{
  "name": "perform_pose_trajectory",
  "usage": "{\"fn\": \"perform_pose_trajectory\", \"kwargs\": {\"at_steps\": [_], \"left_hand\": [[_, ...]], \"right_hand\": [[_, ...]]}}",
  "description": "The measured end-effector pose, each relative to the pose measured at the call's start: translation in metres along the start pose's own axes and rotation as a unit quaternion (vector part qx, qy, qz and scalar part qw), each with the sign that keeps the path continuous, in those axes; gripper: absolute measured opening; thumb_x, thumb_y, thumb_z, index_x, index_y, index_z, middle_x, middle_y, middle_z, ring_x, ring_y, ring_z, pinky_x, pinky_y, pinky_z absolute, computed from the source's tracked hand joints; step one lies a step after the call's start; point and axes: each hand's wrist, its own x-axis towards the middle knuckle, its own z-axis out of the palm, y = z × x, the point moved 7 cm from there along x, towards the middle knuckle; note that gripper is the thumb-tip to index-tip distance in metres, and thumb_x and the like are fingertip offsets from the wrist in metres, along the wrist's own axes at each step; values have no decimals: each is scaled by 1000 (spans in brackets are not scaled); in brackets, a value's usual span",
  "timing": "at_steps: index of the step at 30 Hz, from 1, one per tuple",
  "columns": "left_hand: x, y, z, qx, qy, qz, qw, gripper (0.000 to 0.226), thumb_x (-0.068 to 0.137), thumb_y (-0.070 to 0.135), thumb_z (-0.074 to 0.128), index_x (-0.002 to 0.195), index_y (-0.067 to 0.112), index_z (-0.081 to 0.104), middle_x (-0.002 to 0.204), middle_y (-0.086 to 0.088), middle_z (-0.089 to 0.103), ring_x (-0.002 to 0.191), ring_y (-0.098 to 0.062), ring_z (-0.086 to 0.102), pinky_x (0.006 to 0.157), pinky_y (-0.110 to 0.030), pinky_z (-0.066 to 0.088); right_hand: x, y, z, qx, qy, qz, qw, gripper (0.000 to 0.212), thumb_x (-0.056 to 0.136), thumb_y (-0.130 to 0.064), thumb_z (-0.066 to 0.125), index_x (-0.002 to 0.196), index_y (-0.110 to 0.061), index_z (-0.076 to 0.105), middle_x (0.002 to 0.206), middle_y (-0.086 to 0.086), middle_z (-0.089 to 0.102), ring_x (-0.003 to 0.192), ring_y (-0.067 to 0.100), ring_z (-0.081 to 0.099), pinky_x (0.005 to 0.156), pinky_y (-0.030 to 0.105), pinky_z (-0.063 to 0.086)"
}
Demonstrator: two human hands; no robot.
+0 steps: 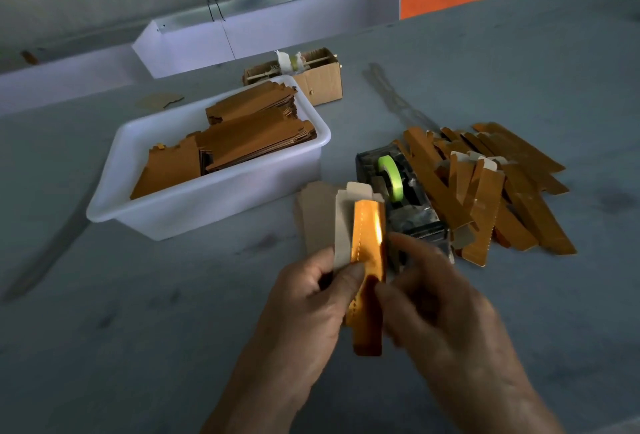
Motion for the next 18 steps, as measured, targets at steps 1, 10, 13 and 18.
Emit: {"fn": "perform_pose_trajectory", "kwargs": {"at_steps": [1,10,13,18], "left_hand": [[-2,1,1,-5,-24,-6,1000,15,91,22,59,89,22,74,68,4,69,62,-4,61,59,-18,46],[-9,-1,10,17,-94,-49,994,22,78,37,63,97,31,71,87,4,75,81,-10,70,70,-24,53],[-9,1,3,54,-28,-21,998,17,77,41,64,90,35,72,83,6,74,75,-7,69,64,-19,53],[-10,2,0,94,79,18,992,13,78,35,68,88,42,71,89,13,68,85,-4,67,74,-23,55]], "right_hand": [[1,3,-7,27,26,23,999,39,74,-48,57,110,-49,43,84,-24,63,75,-5,62,59,14,51],[6,20,1,321,-19,157,934,27,66,-26,61,87,-14,72,81,7,73,77,19,71,74,34,52],[7,23,-2,314,1,157,936,29,65,-27,60,88,-14,70,79,6,73,75,18,70,75,34,52],[8,25,-3,307,14,156,939,29,65,-26,60,90,-15,70,80,8,73,76,20,71,72,34,55]]}}
